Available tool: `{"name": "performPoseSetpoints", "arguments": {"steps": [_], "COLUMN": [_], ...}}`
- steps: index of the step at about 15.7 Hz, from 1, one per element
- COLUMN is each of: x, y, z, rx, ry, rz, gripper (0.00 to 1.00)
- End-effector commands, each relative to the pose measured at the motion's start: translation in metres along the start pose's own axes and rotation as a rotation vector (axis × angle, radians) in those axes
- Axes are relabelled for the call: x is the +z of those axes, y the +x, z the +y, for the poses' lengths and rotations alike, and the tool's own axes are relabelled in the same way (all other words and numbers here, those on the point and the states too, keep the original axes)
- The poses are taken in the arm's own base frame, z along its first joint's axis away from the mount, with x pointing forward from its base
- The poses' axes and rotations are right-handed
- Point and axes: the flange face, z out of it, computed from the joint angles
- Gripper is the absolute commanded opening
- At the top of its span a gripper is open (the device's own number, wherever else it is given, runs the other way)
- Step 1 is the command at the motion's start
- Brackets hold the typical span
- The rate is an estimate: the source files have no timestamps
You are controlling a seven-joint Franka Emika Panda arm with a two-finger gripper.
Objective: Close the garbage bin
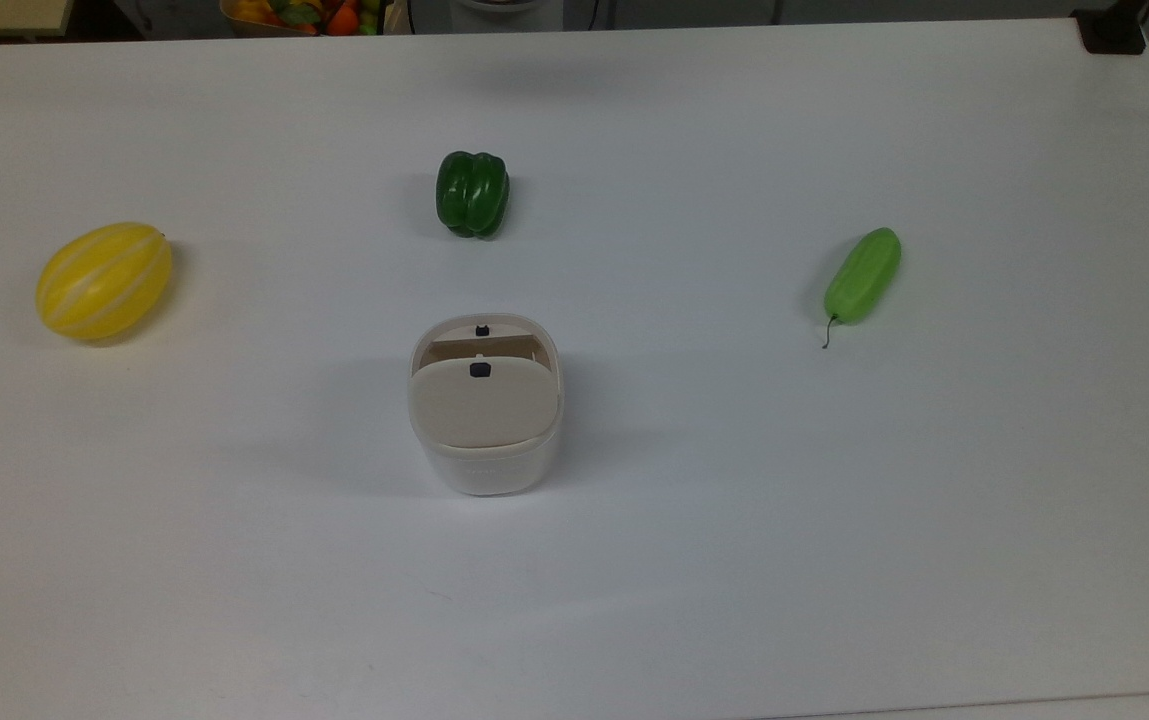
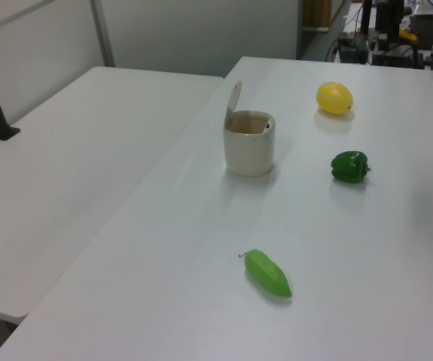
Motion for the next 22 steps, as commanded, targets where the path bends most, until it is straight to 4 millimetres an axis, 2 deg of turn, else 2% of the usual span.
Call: {"name": "performPoseSetpoints", "arguments": {"steps": [1, 12, 13, 14, 16, 18, 20, 22], "x": [-0.0059, -0.0020, -0.0014, -0.0022, -0.0017, -0.0017, -0.0015, 0.0002], "y": [0.0030, 0.0053, 0.0060, 0.0055, 0.0048, 0.0048, 0.0060, 0.0087], "z": [0.0036, 0.0005, 0.0005, 0.0013, 0.0021, 0.0011, 0.0011, 0.0013], "rx": [0.004, -0.008, -0.011, -0.022, -0.048, -0.051, -0.051, -0.050], "ry": [-0.033, -0.021, -0.021, -0.020, -0.019, -0.018, -0.018, -0.021], "rz": [-0.020, -0.030, -0.030, -0.029, -0.035, -0.035, -0.030, -0.029], "gripper": [1.00, 1.00, 0.98, 0.92, 0.71, 0.44, 0.25, 0.19]}}
